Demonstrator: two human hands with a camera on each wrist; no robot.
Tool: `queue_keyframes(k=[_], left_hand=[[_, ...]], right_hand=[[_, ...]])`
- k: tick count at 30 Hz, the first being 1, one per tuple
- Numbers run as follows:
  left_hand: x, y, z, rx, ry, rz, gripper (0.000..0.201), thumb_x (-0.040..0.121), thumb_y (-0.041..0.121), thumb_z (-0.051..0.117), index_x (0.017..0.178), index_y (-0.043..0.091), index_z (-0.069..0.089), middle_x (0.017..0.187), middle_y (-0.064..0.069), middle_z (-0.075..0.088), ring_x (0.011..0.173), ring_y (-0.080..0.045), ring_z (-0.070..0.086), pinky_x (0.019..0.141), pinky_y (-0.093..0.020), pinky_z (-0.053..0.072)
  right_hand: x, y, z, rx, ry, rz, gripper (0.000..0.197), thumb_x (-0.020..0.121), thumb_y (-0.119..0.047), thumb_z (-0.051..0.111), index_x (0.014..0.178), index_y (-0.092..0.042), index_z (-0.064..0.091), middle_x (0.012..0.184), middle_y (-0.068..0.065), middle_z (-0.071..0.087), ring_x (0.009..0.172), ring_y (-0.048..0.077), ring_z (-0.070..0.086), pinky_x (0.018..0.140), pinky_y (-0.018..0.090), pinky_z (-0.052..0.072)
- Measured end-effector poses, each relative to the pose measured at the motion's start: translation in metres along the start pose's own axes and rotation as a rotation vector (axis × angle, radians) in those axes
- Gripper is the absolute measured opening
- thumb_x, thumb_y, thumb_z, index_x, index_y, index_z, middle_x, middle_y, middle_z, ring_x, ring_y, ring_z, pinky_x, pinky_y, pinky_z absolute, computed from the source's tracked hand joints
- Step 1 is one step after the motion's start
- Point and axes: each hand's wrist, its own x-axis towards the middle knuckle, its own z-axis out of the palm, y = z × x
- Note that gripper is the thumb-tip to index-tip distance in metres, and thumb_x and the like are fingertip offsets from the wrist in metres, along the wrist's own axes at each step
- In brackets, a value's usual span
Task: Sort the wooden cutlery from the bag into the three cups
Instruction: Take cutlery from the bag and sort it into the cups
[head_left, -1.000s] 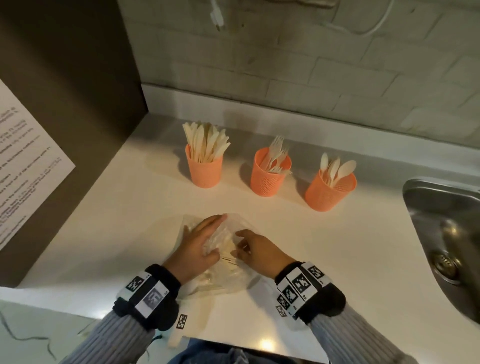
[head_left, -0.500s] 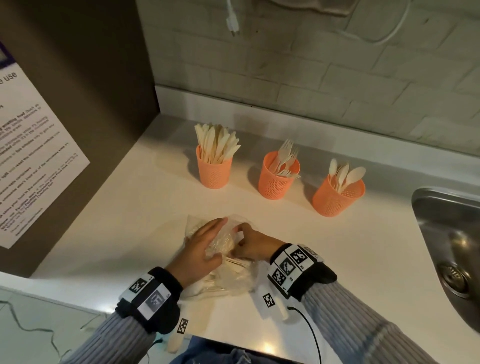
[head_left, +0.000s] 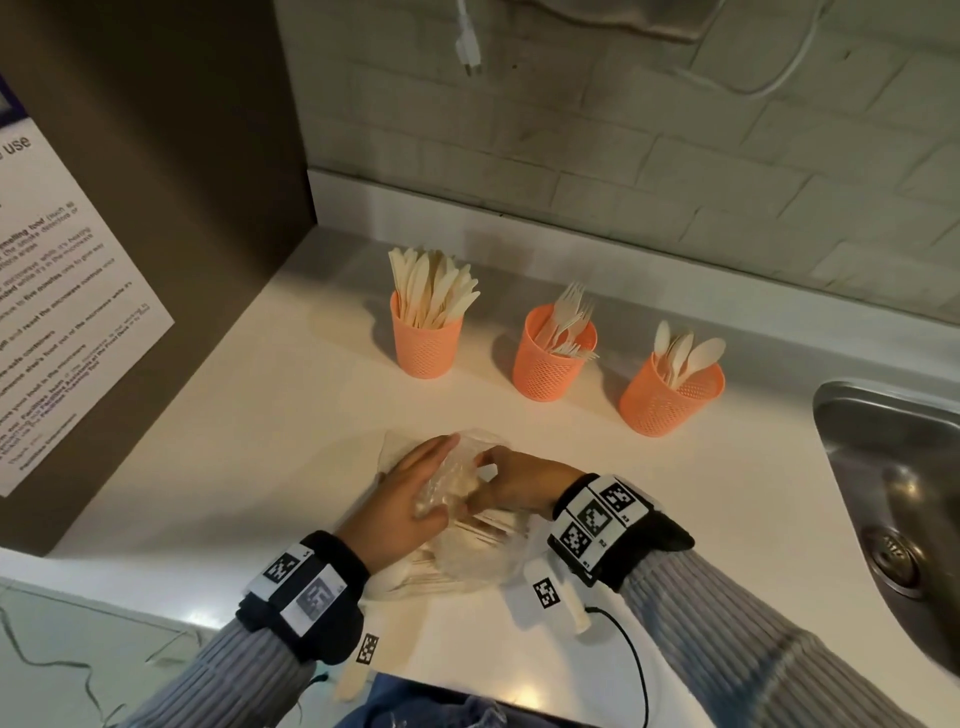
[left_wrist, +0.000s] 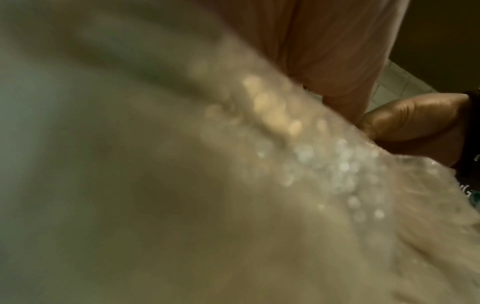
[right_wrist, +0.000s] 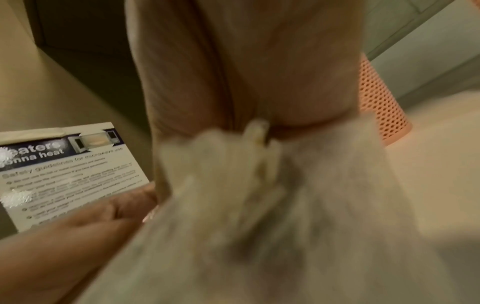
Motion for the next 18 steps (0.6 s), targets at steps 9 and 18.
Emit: queue_keyframes(k=[9, 18], left_hand=[[0.002, -0.005, -0.002, 0.033, 0.009, -0.008, 0.073, 0.073, 0.020, 0.049, 0.139, 0.035, 0.020, 0.146, 0.015, 0.022, 0.125, 0.026, 0.012, 0.104, 0.000, 0.011], [0.007, -0.009, -0.005, 0.047, 0.047, -0.046, 0.073, 0.077, 0.012, 0.055, 0.140, 0.029, 0.022, 0.147, 0.012, 0.024, 0.130, 0.011, 0.018, 0.113, -0.023, 0.017]], right_hand=[[-0.026, -0.001, -0.018, -0.013, -0.222, -0.053, 0.014, 0.083, -0.002, 0.058, 0.096, -0.007, 0.056, 0.077, 0.014, 0.054, 0.052, 0.013, 0.045, 0.044, 0.022, 0.041], [-0.093, 0.049, -0.057, 0.016, -0.124, -0.203, 0.032, 0.086, -0.009, 0.053, 0.116, -0.001, 0.044, 0.081, 0.013, 0.047, 0.061, 0.020, 0.044, 0.054, 0.022, 0.038]])
